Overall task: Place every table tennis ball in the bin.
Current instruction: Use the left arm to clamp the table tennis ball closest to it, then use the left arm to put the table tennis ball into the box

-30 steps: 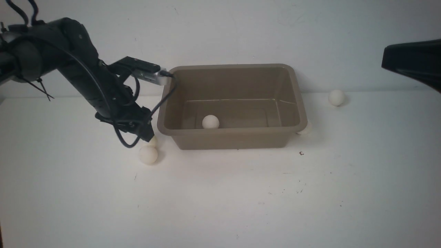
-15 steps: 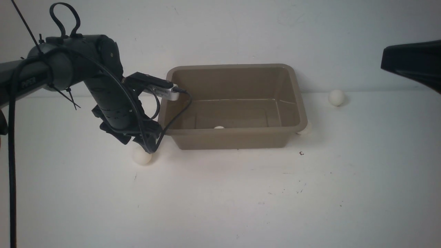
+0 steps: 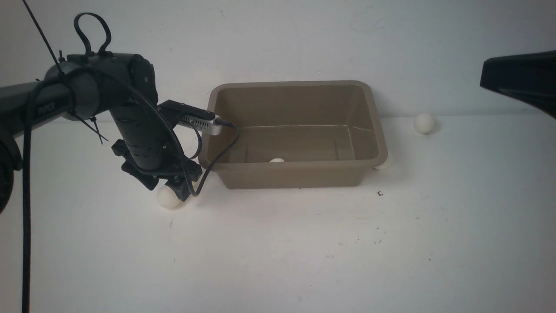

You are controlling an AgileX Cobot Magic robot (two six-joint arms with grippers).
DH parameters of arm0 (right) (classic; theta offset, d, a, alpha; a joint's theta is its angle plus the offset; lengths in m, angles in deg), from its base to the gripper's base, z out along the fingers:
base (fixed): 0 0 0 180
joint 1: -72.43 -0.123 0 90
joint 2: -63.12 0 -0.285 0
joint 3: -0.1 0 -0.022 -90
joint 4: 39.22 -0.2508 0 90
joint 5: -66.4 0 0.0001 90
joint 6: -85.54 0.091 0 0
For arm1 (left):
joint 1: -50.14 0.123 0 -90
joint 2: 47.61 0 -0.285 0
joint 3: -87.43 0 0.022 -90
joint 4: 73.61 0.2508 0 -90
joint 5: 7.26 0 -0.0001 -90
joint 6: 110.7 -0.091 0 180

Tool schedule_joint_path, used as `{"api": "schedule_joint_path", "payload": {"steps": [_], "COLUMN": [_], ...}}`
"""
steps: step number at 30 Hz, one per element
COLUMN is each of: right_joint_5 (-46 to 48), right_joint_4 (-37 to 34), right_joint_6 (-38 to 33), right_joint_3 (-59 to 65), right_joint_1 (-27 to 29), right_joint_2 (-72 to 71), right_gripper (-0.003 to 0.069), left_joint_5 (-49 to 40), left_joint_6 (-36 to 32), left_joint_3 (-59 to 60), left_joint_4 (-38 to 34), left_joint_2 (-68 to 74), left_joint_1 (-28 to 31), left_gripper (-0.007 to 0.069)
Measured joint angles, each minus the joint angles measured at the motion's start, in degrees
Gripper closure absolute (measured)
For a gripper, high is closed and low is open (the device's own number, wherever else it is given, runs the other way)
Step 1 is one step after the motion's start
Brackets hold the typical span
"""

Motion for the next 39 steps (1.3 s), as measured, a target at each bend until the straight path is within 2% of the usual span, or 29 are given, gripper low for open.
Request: {"api": "schedule_joint_path", "payload": {"steps": [4,9,13,19,26,31,39], "right_joint_5": [0.0,0.0,0.06,0.47,1.36,1.51,0.99], "right_joint_4": [0.0,0.0,0.0,0.0,0.0,0.0,0.0], "right_joint_6": [-0.01,0.05,0.05,0.05,0.05,0.05,0.25], "right_joint_3": [0.0,0.0,0.0,0.0,0.0,0.0,0.0], "right_joint_1": [0.0,0.0,0.0,0.0,0.0,0.0,0.0], "right_joint_2": [0.0,0.0,0.0,0.0,0.0,0.0,0.0], "right_gripper": [0.0676,0.0676,0.0676,0.0676,0.0676,0.0676,0.0676], "left_joint_5": [0.12,0.0,-1.04,-4.76,2.07,0.03,-0.52], "left_joint_6": [1.06,1.6,1.6,1.97,0.27,-2.37,-4.39], "left_joint_3": [0.0,0.0,0.0,-0.23,-12.16,-20.23,-23.04], "left_joint_4": [0.54,0.72,1.29,6.19,1.87,-0.43,0.99], "left_joint_2": [0.56,0.96,0.96,-3.91,-12.62,-5.72,4.53], "left_joint_1": [0.0,0.0,0.0,0.0,-1.83,-6.63,-11.31], "left_gripper": [0.016,0.0267,0.027,0.027,0.027,0.027,0.027]}}
